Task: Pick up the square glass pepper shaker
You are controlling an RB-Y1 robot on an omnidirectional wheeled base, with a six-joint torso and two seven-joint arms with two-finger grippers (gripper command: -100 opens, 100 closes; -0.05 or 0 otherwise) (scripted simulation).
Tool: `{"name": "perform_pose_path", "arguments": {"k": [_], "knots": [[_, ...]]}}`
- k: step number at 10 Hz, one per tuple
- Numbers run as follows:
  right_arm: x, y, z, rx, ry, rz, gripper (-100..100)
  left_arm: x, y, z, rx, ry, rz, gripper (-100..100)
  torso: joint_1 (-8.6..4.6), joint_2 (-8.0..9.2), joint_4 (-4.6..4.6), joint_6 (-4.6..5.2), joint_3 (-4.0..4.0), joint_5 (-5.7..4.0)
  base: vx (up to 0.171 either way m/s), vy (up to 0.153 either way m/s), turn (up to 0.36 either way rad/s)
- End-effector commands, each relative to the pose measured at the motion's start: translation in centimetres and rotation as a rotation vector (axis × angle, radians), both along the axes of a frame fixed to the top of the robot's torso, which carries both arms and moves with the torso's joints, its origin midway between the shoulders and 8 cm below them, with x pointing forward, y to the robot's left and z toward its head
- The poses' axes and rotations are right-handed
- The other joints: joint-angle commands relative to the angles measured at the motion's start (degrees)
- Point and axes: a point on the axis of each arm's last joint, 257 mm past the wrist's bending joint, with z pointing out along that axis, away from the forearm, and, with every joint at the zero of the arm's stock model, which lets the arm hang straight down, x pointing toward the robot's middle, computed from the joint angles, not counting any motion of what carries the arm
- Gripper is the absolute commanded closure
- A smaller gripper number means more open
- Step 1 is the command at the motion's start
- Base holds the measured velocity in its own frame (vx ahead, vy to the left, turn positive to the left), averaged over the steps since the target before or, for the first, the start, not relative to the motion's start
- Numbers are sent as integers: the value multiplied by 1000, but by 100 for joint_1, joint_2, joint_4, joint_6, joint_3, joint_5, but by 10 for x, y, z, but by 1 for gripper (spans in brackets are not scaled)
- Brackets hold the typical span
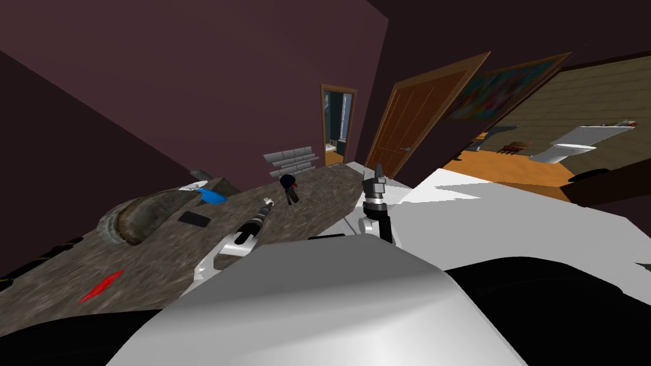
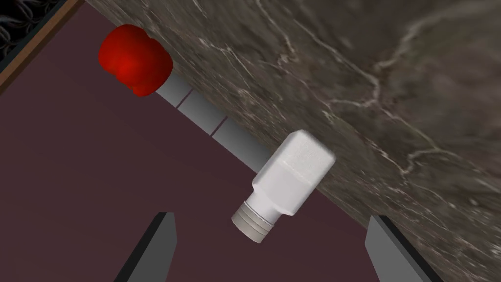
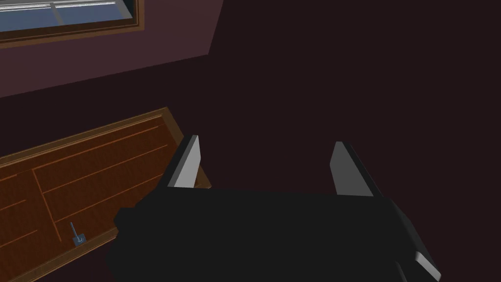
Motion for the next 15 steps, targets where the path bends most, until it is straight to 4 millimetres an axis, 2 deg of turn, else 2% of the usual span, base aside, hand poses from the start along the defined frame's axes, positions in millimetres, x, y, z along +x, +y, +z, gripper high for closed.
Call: {"name": "perform_pose_path", "arguments": {"k": [1, 4, 7, 10, 11, 12, 13, 15], "knots": [[0, 0, 0, 0, 0, 0, 0, -7, 28, -9, 62, 56, 36, -100, 0, 0, 0, 0, 0, 0, -6, -33, -193], [0, 0, 0, 0, 0, 0, 0, -17, 76, -16, 164, 138, 97, -100, -2, -4, -1, -1, -2, -1, -4, -24, -177], [0, 0, 0, 0, 0, 0, 0, -27, 114, -15, 245, 197, 147, -100, -7, -8, -1, -2, -4, -1, 5, -29, -152], [0, 0, 0, 0, 0, 0, 0, -36, 147, -9, 316, 244, 193, -100, 3, -3, -1, -2, -2, 0, -2, -9, -130], [0, 0, 0, 0, 0, 0, 0, -31, 140, -9, 298, 230, 180, -100, 4, -4, -1, -3, -2, 1, -1, -1, -16], [0, 0, 0, 0, 0, 0, 0, -31, 142, -8, 301, 234, 183, 0, 6, -3, -1, -6, -2, 2, 0, 0, 0], [0, 0, 0, 0, 0, 0, 0, -15, 138, -9, 288, 212, 149, -100, 6, -3, -1, -6, -2, 2, -6, -46, -44], [0, 0, 0, 0, 0, 0, 0, -26, 153, -20, 292, 240, 171, -100, -16, -4, -1, -5, -2, -2, 0, -51, -8]]}}
